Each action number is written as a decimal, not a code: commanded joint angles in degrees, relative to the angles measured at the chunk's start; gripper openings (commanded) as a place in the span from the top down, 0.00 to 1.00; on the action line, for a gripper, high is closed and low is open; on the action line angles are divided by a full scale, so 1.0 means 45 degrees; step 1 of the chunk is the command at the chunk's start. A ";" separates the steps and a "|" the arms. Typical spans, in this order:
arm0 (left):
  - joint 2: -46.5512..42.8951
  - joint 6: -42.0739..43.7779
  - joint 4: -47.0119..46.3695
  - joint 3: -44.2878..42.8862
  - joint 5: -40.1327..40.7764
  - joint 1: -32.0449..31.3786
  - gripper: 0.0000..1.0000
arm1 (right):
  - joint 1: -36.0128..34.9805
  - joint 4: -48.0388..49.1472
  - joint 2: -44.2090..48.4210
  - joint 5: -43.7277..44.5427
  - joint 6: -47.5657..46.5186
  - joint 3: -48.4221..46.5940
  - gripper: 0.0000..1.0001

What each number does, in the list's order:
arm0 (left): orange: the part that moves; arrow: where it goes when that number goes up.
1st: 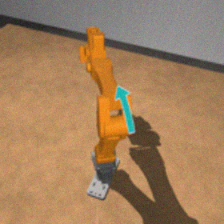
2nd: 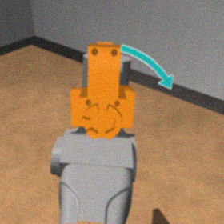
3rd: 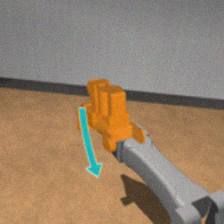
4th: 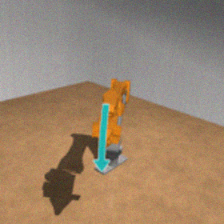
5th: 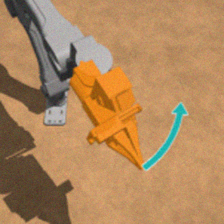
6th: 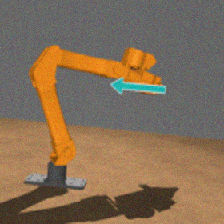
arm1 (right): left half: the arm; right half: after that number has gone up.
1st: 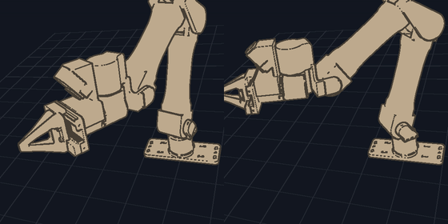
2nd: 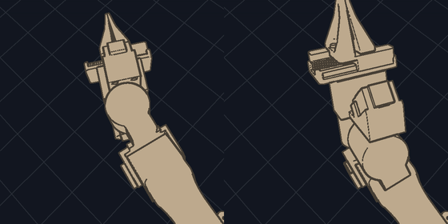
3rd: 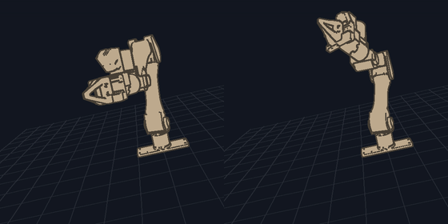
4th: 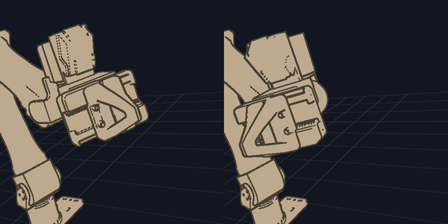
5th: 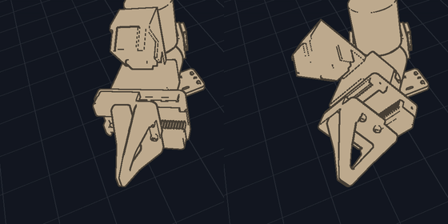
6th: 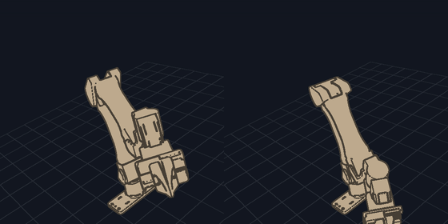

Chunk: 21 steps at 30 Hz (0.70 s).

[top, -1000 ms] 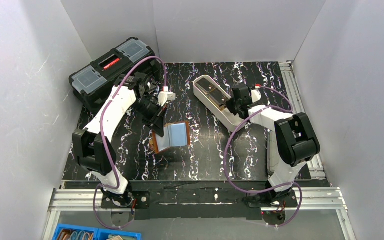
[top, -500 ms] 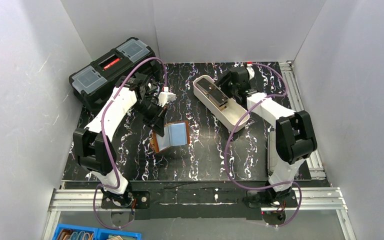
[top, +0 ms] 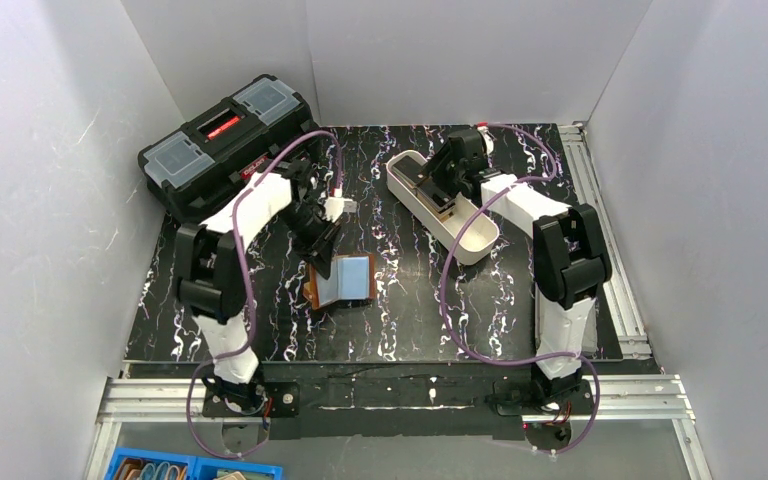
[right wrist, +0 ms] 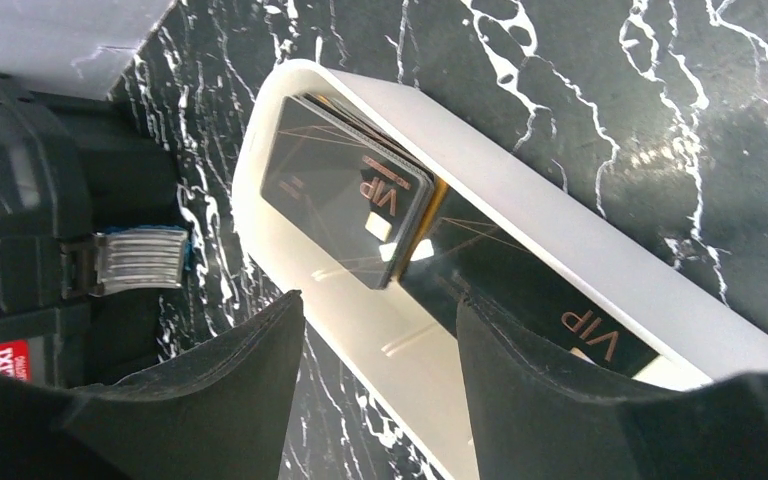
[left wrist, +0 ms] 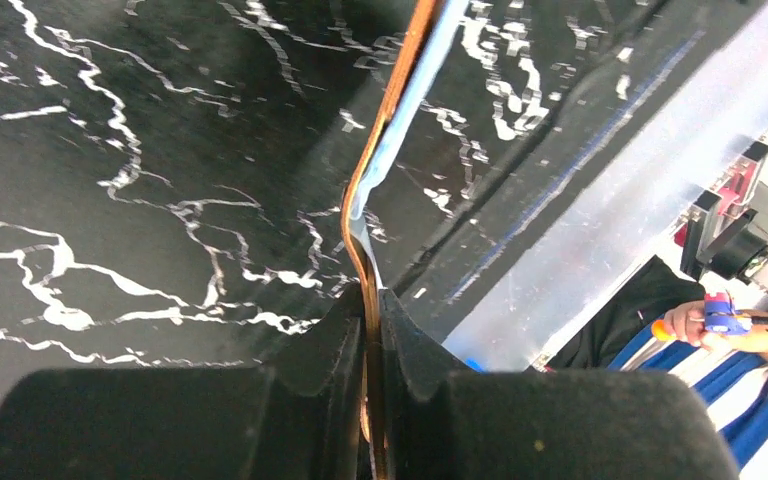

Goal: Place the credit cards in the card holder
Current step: Place the card holder at the center of the board.

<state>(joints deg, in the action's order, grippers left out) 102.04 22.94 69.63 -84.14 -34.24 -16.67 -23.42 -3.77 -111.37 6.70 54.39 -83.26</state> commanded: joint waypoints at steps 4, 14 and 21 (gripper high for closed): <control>0.2020 -0.0127 -0.0839 0.0014 0.1402 -0.0006 0.81 | -0.0030 0.0047 0.1342 -0.0107 -0.0290 0.0801 0.35; 0.1709 0.0157 -0.2846 0.1306 0.3474 -0.0008 0.64 | 0.0028 0.0354 0.3303 -0.0221 -0.0245 0.3089 0.35; 0.0737 0.0663 -0.3035 0.1698 0.3782 0.0004 0.35 | 0.0065 0.0243 0.4095 -0.0079 -0.0244 0.4021 0.34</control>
<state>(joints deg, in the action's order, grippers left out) 111.18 24.05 56.66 -76.95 -18.83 -16.64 -23.35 -3.55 -95.64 5.80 53.74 -66.70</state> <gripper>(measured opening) 0.617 0.657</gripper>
